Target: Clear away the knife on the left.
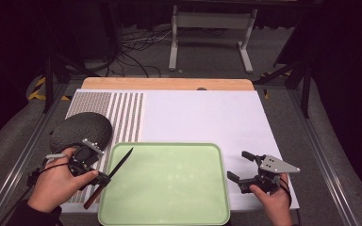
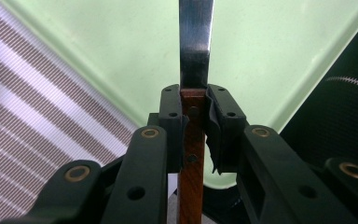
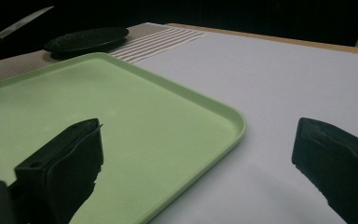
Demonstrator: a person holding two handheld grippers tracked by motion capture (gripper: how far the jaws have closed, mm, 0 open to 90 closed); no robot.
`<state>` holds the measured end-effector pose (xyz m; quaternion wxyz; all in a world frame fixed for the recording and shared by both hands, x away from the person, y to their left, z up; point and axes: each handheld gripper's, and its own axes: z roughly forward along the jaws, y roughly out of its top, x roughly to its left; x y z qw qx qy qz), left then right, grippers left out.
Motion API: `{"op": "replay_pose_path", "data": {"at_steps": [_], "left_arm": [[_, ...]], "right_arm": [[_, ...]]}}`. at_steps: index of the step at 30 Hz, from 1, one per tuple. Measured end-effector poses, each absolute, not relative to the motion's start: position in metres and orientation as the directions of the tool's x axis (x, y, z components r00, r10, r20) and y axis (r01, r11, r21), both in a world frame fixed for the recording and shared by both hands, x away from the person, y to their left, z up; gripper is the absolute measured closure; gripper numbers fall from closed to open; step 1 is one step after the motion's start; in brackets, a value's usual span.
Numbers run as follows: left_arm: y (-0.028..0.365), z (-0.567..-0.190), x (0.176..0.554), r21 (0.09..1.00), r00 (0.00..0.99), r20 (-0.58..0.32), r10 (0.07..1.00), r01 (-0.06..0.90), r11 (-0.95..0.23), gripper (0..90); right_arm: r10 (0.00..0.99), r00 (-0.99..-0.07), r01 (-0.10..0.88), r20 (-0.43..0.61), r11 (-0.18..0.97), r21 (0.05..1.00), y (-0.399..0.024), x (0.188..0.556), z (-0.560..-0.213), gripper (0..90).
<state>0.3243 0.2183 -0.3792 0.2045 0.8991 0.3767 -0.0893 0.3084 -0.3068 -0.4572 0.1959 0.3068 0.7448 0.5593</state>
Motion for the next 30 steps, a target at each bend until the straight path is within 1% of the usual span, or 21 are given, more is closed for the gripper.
{"op": "replay_pose_path", "data": {"at_steps": [13,22,26,27,28,30], "left_arm": [[0.202,-0.385,0.323,0.31,0.703,-0.339,0.625,0.711,-0.631,77.8],[0.192,-0.398,0.324,0.309,0.693,-0.362,0.623,0.72,-0.622,77.8],[0.187,-0.402,0.323,0.321,0.692,-0.384,0.611,0.721,-0.615,77.9],[0.186,-0.404,0.324,0.334,0.708,-0.372,0.6,0.706,-0.625,77.9],[0.185,-0.404,0.324,0.32,0.696,-0.387,0.605,0.717,-0.619,77.8],[0.183,-0.406,0.324,0.316,0.694,-0.386,0.607,0.718,-0.62,77.9]], "right_arm": [[0.676,-0.735,0.237,0.052,0.185,0.954,-0.307,0.308,-0.457,2.9],[0.677,-0.735,0.237,0.053,0.183,0.954,-0.308,0.307,-0.457,2.9],[0.677,-0.734,0.237,0.052,0.184,0.954,-0.308,0.308,-0.457,2.8],[0.677,-0.734,0.239,0.053,0.184,0.953,-0.308,0.307,-0.457,2.8],[0.675,-0.736,0.237,0.051,0.186,0.954,-0.307,0.308,-0.457,2.8],[0.674,-0.737,0.236,0.05,0.187,0.954,-0.307,0.307,-0.457,2.8]]}}
